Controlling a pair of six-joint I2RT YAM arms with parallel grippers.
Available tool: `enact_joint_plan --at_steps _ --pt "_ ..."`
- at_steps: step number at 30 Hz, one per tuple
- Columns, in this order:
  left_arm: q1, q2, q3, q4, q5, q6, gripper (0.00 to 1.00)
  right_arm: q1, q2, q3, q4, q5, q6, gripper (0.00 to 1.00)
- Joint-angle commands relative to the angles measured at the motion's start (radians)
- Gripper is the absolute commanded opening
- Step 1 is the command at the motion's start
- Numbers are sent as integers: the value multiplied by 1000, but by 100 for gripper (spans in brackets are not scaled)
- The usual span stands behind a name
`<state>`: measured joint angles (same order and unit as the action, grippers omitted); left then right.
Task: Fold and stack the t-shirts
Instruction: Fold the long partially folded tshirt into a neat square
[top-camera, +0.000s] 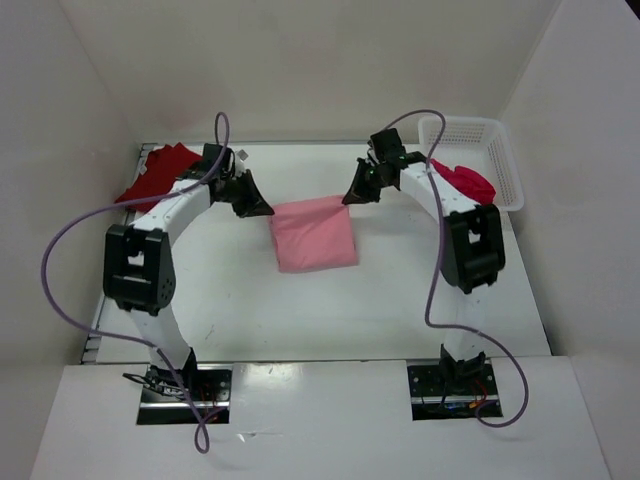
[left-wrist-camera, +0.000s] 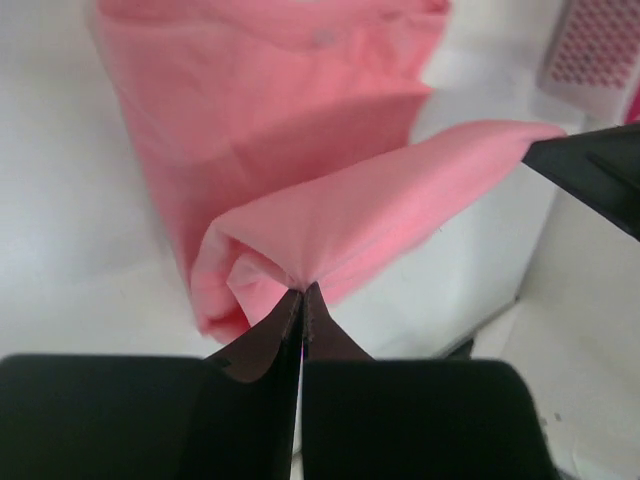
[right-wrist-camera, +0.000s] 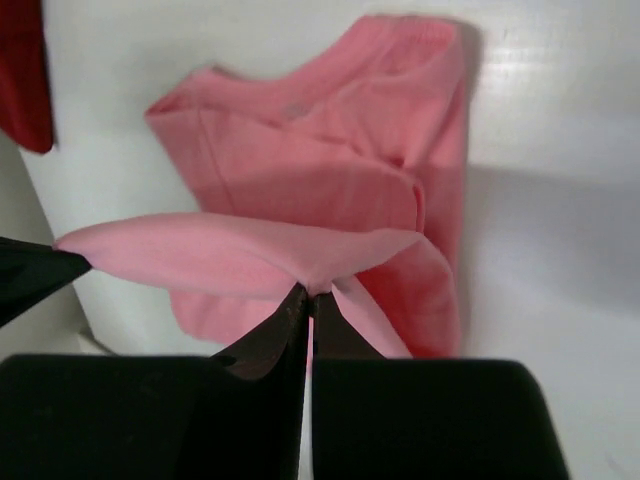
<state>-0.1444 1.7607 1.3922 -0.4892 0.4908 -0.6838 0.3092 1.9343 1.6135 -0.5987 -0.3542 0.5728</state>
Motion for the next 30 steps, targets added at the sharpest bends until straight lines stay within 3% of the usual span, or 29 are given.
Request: enact_joint_plan --at_steps 1,5,10,12,13,14,15,16,18,20,23,24,26,30 --pt "11 111 67 115 -70 -16 0 -16 130 159 25 24 -64 0" --pt "31 246 174 132 -118 -48 0 -27 305 337 16 52 -64 0" --pt "40 299 257 147 -185 -80 9 -27 376 430 27 12 -54 17" --pt "66 278 216 216 -199 -121 17 -27 376 439 36 12 -44 20" --pt "66 252 196 237 -199 -135 22 -27 376 451 36 12 -44 26" --pt "78 241 182 250 -199 -144 36 -27 367 463 36 12 -44 31" --pt "78 232 182 261 -190 -145 40 -27 355 464 25 12 -44 35" --pt "78 214 182 261 -169 -145 42 -27 341 448 25 12 -44 42" --pt "78 203 197 250 -135 -117 42 -27 271 407 51 12 -53 46" --pt "45 175 197 238 -109 -108 41 -27 221 326 77 12 -53 38" --pt "-72 142 119 262 -72 -109 39 -3 190 278 86 -29 -53 12" --pt "-117 126 84 285 -58 -144 39 14 201 264 86 -29 -53 8" --pt "-142 112 -51 378 -37 -189 39 33 225 264 77 -38 -62 2" --pt "-142 112 -205 468 -28 -214 37 51 285 273 89 -146 -48 2"
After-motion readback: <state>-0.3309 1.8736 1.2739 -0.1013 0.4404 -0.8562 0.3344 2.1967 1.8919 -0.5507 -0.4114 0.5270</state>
